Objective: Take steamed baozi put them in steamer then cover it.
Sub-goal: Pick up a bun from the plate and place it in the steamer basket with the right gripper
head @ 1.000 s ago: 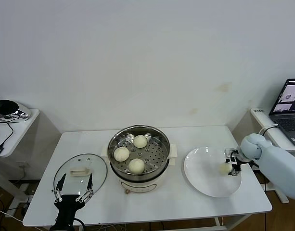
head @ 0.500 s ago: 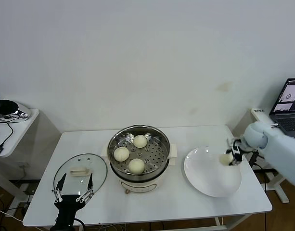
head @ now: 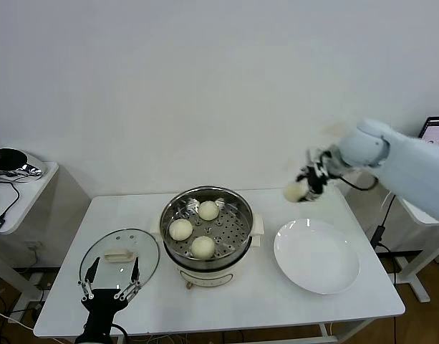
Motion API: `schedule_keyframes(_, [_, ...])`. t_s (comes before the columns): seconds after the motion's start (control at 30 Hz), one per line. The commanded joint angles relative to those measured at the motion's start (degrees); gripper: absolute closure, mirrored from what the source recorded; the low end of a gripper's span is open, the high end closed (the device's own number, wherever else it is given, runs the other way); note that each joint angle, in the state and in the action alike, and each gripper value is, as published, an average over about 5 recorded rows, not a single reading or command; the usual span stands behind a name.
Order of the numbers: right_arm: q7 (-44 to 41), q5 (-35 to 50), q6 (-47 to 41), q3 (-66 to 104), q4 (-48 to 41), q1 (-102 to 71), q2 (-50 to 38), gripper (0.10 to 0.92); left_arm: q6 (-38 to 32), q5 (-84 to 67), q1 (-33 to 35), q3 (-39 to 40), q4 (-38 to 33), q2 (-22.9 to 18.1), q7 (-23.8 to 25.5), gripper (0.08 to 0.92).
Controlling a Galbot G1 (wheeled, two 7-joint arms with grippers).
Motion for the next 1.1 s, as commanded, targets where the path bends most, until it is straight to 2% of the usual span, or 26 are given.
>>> schedule_keyframes(0.03, [10.6,24.7,-13.0,-13.6,9.4,14.0,10.8,0.432,-0.1,0.3,-0.3,-0.2,0.0,-0.1,0.0,0.177])
schedule_keyframes(0.43, [12.9,20.1,-13.2,-12.4,1.4,2.9,22.5,0.424,-0.5,0.2,-0.6,-0.5,-0.5,-0.9,-0.2,0.177])
schedule_keyframes(0.8, [10.6,11.9,-13.0,-11.9,-5.1,-3.4,22.1,0.423,-0.4,-0.1,-0.9,-0.4,-1.0,-1.3,-0.2,0.177])
schedule_keyframes(1.1, [10.6,10.3,-13.0,-10.7,-5.9,-6.1,22.2,0.423,-0.3,-0.1,-1.7,0.0,-0.5,-1.1,-0.2,0.177])
